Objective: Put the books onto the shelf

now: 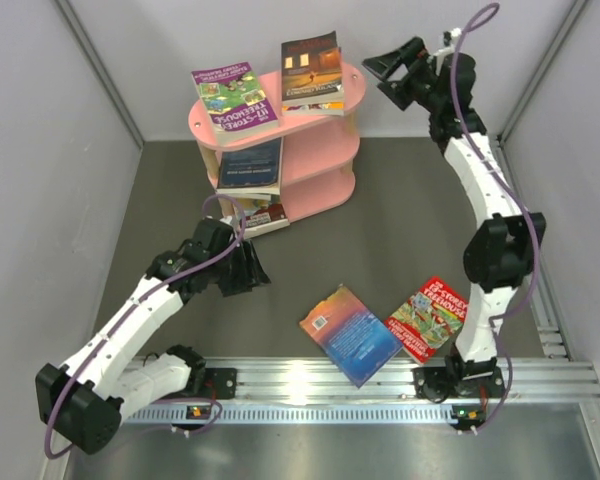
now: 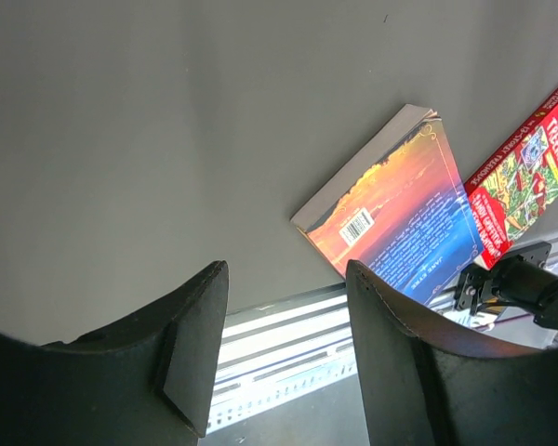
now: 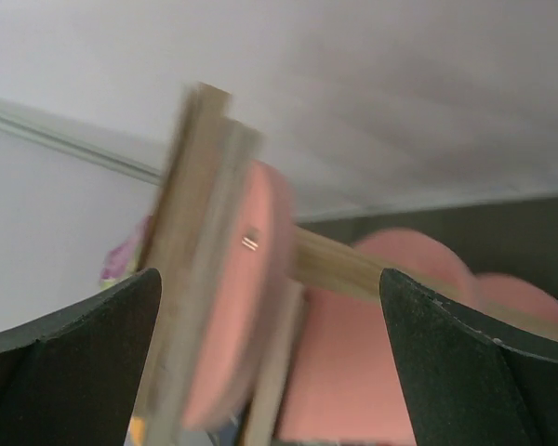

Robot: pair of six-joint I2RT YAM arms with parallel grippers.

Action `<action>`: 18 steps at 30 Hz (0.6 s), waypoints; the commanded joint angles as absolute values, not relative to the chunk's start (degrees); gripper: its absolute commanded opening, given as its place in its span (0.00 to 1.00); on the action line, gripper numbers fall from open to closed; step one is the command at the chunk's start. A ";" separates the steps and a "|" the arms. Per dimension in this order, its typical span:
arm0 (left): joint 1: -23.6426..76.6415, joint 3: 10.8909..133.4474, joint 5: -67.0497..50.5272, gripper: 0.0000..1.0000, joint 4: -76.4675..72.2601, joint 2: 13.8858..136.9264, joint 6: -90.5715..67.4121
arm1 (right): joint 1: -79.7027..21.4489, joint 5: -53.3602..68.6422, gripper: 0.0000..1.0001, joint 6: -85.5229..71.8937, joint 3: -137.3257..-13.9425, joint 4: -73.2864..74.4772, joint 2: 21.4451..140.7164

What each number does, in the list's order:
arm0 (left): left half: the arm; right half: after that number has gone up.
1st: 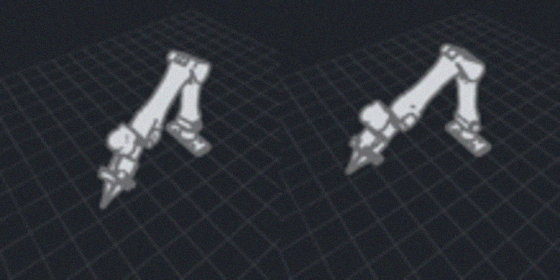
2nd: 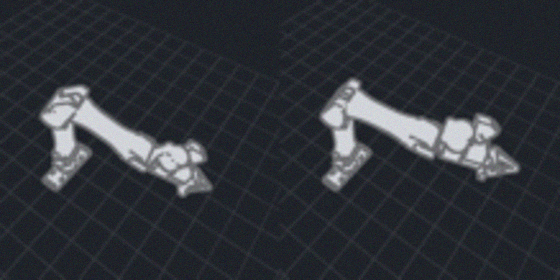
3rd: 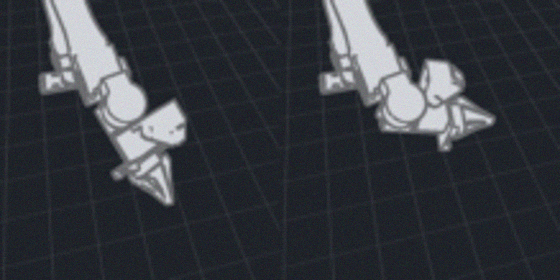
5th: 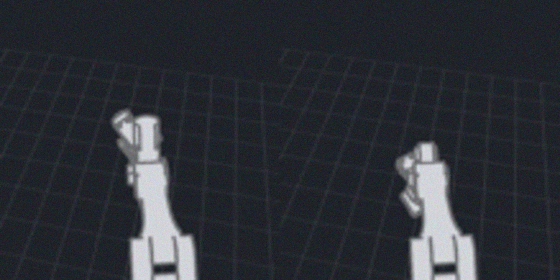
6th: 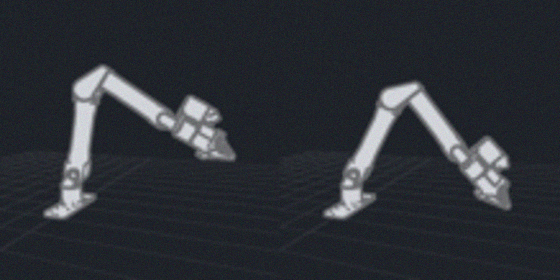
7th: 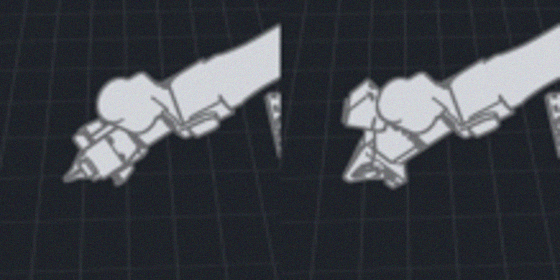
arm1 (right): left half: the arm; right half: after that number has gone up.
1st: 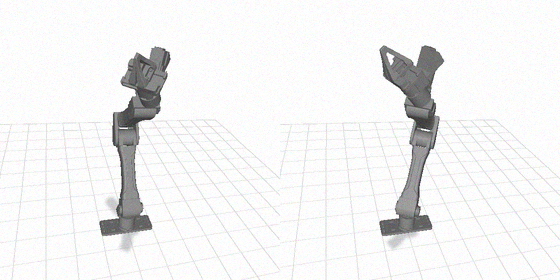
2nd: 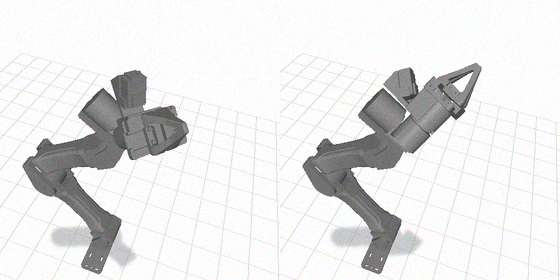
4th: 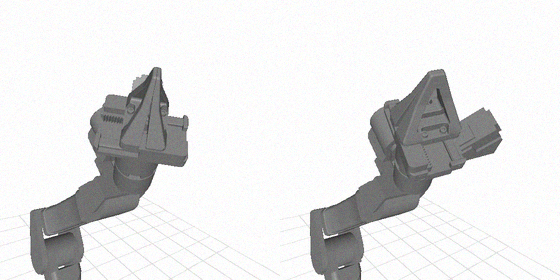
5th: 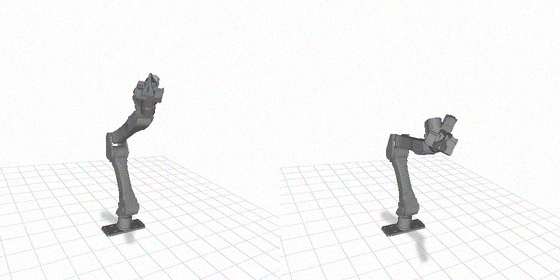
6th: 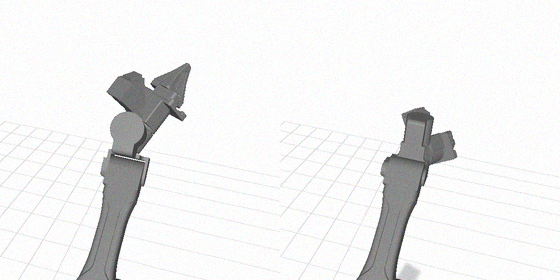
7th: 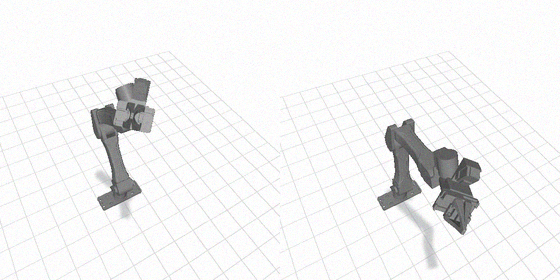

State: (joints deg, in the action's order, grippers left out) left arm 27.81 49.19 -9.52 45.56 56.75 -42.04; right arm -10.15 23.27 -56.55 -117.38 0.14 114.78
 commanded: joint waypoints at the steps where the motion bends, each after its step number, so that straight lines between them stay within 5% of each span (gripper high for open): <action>1: 27.86 50.63 -9.58 0.59 45.27 55.29 -42.10 | -3.98 25.31 1.00 -52.47 -104.13 2.64 104.00; 9: 28.12 39.91 -15.55 0.60 36.84 54.93 -47.28 | -3.95 32.17 1.00 -41.85 -67.32 11.24 82.28; 13: 31.01 35.60 -17.32 0.71 31.04 58.00 -50.97 | -8.69 35.76 1.00 -40.96 -47.52 11.60 77.18; 18: 43.13 34.89 -14.69 0.80 25.06 66.78 -55.71 | -14.23 34.90 1.00 -38.25 -38.42 13.62 74.18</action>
State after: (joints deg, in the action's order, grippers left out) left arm 37.47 35.11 -14.90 33.63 63.44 -51.40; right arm -12.34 34.00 -42.35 -39.55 13.23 77.62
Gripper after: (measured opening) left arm 0.790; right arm 0.996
